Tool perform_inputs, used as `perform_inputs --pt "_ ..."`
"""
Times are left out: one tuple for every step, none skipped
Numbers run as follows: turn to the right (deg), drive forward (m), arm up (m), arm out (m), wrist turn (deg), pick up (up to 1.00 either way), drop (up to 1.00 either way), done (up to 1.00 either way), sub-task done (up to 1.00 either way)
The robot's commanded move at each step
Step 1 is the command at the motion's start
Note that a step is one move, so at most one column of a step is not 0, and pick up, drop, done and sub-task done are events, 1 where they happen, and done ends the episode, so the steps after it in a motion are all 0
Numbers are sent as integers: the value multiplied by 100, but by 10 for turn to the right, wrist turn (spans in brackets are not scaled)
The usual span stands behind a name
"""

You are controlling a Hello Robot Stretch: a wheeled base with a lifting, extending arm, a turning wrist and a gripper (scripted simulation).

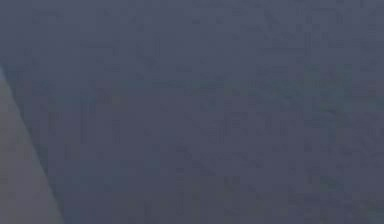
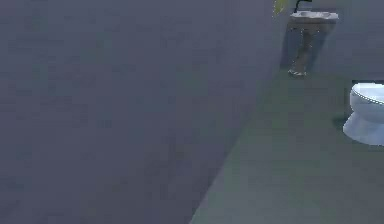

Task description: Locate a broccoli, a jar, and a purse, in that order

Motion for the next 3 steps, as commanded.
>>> perform_inputs --pt "-450 0 0 0 0 0 0 0 0" --pt "-330 0 0 0 0 0 0 0 0" --pt "0 90 0 0 0 0 0 0 0"
